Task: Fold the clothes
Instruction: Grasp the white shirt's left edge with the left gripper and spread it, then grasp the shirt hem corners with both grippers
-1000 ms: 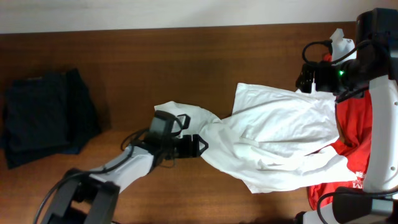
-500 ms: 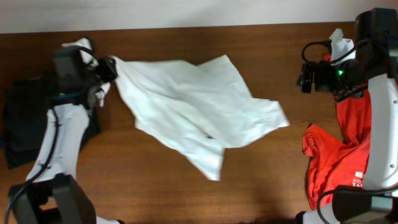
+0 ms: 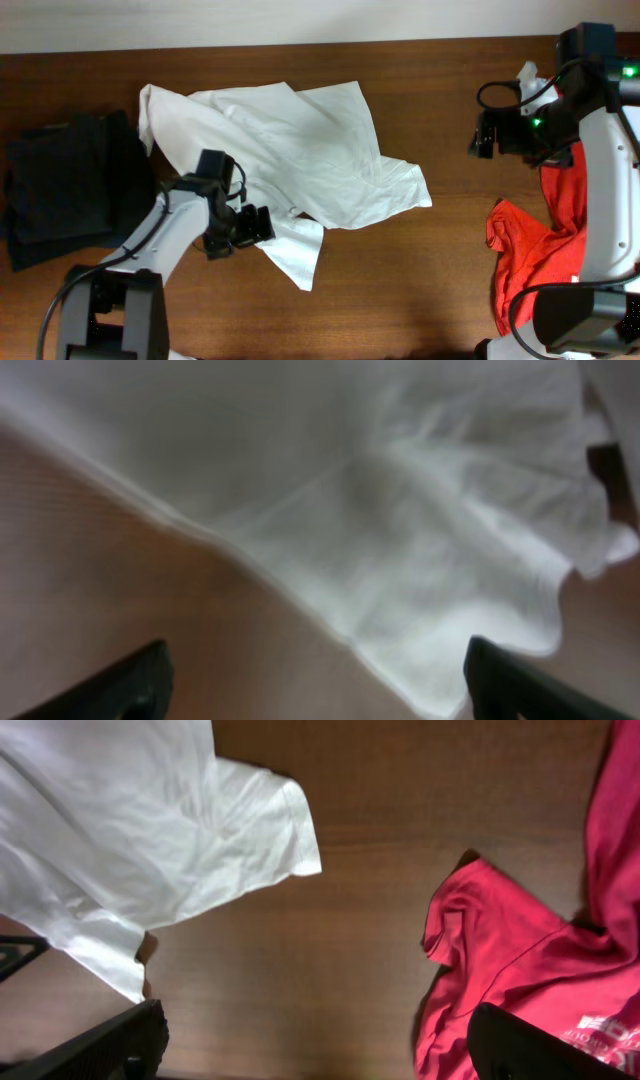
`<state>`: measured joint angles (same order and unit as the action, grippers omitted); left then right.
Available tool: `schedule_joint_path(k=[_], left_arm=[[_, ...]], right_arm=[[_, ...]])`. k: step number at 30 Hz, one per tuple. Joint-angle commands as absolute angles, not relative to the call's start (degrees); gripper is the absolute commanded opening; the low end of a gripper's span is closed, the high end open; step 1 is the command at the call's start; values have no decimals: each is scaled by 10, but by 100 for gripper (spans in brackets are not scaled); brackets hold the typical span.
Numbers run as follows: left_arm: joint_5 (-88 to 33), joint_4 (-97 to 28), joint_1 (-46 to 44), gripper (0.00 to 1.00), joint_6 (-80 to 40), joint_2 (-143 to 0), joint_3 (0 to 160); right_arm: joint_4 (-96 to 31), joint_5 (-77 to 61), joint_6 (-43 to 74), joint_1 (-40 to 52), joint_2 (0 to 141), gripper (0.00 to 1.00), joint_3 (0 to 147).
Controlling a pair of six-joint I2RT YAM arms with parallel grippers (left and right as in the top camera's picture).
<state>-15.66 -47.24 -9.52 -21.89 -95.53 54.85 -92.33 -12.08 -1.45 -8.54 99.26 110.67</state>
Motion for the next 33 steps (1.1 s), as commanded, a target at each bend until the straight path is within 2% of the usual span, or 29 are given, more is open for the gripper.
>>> schedule_joint_path(k=[1, 4, 5, 6, 8, 14, 17, 19, 20, 21, 25, 28, 29, 33], left_arm=[[-161, -400, -107, 80, -235, -957, 505], [-160, -365, -107, 54, -235, -957, 502], [-151, -363, -107, 33, -235, -957, 502], [-147, -366, -107, 19, -235, -957, 501], [-120, -392, -107, 8, -235, -957, 501], [-100, -453, -107, 7, -235, -957, 501], [-100, -453, -107, 7, -235, -957, 501], [-100, -453, -107, 7, -235, -957, 501], [-100, -455, -107, 7, -235, -957, 501], [-100, -457, -107, 8, -235, -957, 501], [-100, -459, -107, 8, -235, -957, 501], [-100, -460, -107, 8, -235, -957, 501], [-100, -460, -107, 8, -235, -957, 501], [-100, -462, -107, 8, -235, -957, 501]], right_arm=[[-908, -129, -10, -81, 995, 99, 1056], [-854, -136, -10, -52, 996, 98, 974], [-818, -137, -10, -35, 997, 97, 929], [-798, -137, -5, -26, 997, 96, 904], [-718, -138, 28, -3, 997, 92, 813], [-469, -148, 50, 33, 997, 76, 620], [-379, -146, 50, 49, 997, 72, 569], [-335, -139, 50, 53, 997, 64, 553], [-319, -131, 50, 53, 997, 57, 548], [-309, -124, 51, 53, 998, 56, 547], [-285, -79, 85, 53, 1002, 38, 546], [-280, -79, 85, 53, 1024, 8, 546], [-281, -78, 85, 53, 1024, 4, 546], [-283, -37, 85, 38, 1024, 4, 564]])
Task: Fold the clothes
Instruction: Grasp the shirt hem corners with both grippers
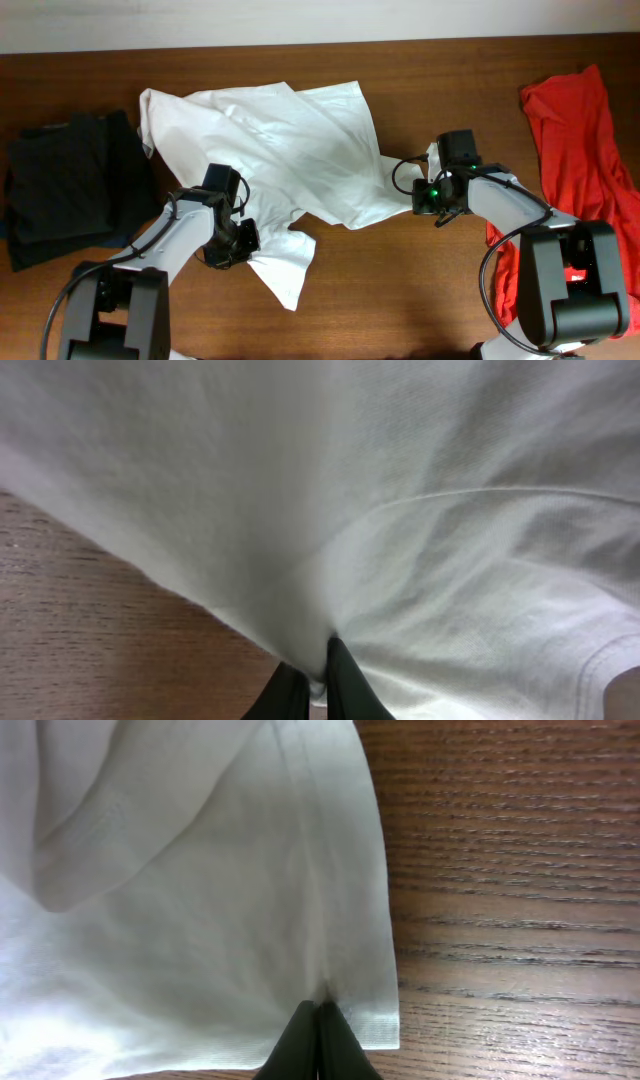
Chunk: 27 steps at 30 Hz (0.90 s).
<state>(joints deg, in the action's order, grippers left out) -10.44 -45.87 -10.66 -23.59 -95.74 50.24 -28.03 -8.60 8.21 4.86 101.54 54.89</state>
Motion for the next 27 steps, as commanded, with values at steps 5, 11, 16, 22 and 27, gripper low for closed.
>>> schedule_joint_path(k=[5, 11, 16, 22, 27], left_arm=[[-100, -462, -107, 8, -235, -957, 501], [-113, -463, -107, 78, -213, -957, 503], [-77, -503, -107, 86, -201, -954, 542], [-17, -338, -107, 72, -263, -956, 542], [-17, -296, -107, 47, -265, -984, 542]], right_arm=[[-353, -16, 104, -54, 1024, 4, 717], [-441, 8, 93, -140, 1026, 4, 821], [-458, 86, 93, -140, 1027, 4, 797], [-476, 86, 93, -140, 1027, 4, 797], [-479, 84, 93, -140, 1027, 4, 797]])
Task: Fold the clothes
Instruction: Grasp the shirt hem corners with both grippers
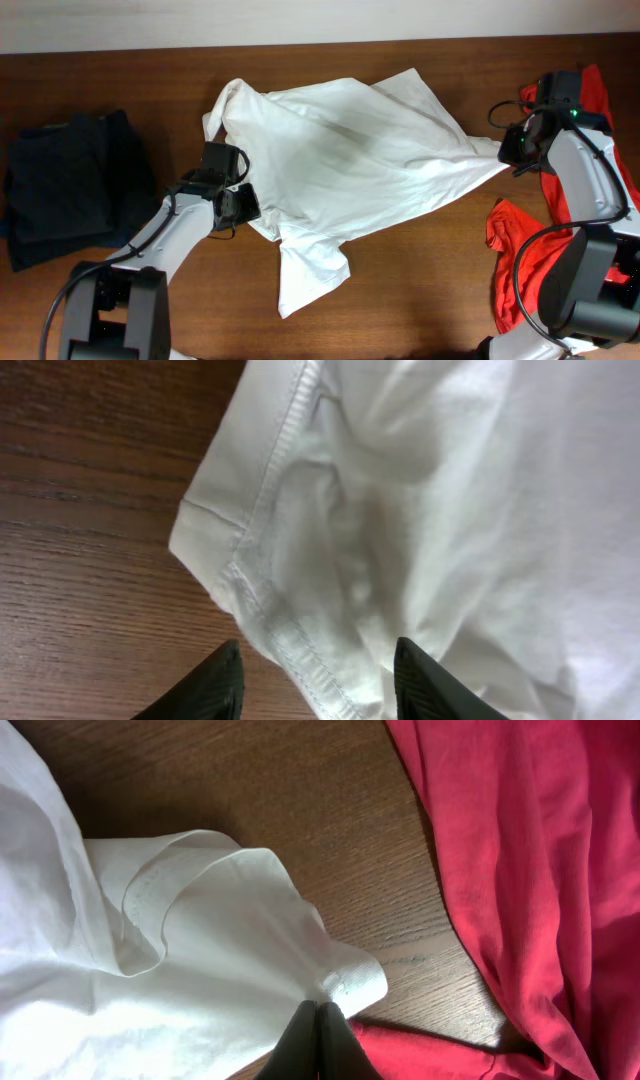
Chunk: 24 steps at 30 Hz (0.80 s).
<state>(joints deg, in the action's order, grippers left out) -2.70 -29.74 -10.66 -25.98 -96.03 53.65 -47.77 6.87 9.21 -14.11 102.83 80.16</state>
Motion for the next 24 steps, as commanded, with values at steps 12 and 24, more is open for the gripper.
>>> schedule_joint_path(k=[12, 24], left_arm=[[135, -330, -32, 51, -194, -998, 776], [4, -368, -125, 74, -195, -1136, 748]], right_arm=[[-481, 82, 93, -139, 1027, 4, 797], [-487, 82, 93, -139, 1027, 4, 797]])
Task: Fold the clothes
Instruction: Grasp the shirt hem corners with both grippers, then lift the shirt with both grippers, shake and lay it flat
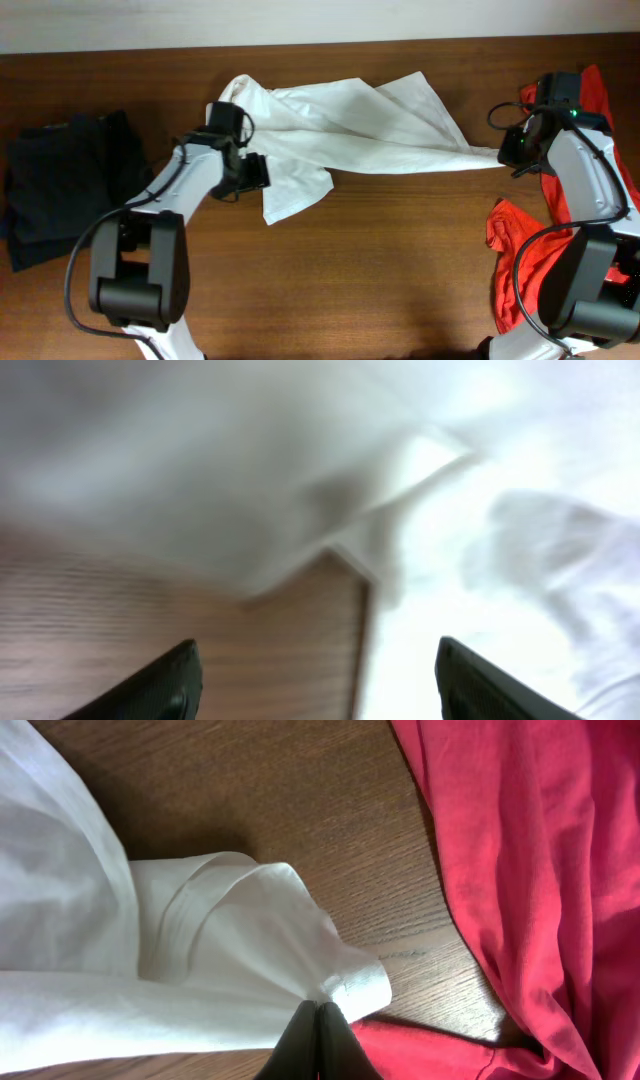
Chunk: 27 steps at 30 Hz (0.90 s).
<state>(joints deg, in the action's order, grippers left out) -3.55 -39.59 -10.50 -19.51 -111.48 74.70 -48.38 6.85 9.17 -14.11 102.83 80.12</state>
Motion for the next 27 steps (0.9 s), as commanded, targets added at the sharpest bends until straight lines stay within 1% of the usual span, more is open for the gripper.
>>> schedule_joint_path(k=[1, 3, 6, 7, 8, 9, 11, 13, 15, 16, 17, 19, 23, 25, 27], left_arm=[[32, -351, -128, 74, -195, -1144, 748], [85, -318, -127, 74, -194, -1147, 748], [119, -288, -127, 74, -194, -1147, 748], [108, -265, -127, 65, -194, -1147, 748], [83, -256, -128, 55, -194, -1147, 748], [55, -255, -128, 51, -194, -1147, 748], [18, -257, -129, 46, -194, -1157, 748], [12, -257, -130, 43, -196, -1171, 748], [12, -255, -130, 29, -196, -1173, 748], [12, -251, -130, 9, -196, -1173, 748], [12, -253, -130, 0, -196, -1173, 748], [12, -279, -129, 0, -193, -1159, 750], [12, -400, -98, 0, -133, -1032, 779], [12, -456, -74, 0, -131, -950, 785], [3, -482, -44, 0, -131, -876, 785]], right_arm=[[-488, 82, 93, -139, 1027, 4, 797], [-489, 82, 93, -139, 1027, 4, 797], [-489, 82, 93, -139, 1027, 4, 797], [-488, 82, 93, -139, 1027, 4, 797], [-488, 82, 93, -139, 1027, 4, 797], [-488, 82, 93, -139, 1027, 4, 797], [-487, 82, 93, -139, 1027, 4, 797], [-487, 82, 93, -139, 1027, 4, 797], [-487, 82, 93, -139, 1027, 4, 797], [-487, 82, 93, -139, 1027, 4, 797], [-487, 82, 93, -139, 1027, 4, 797], [-487, 82, 93, -139, 1027, 4, 797], [-516, 52, 93, -139, 1014, 4, 816], [-580, 49, 93, -139, 1001, 4, 864], [-655, 30, 93, -139, 986, 4, 922]])
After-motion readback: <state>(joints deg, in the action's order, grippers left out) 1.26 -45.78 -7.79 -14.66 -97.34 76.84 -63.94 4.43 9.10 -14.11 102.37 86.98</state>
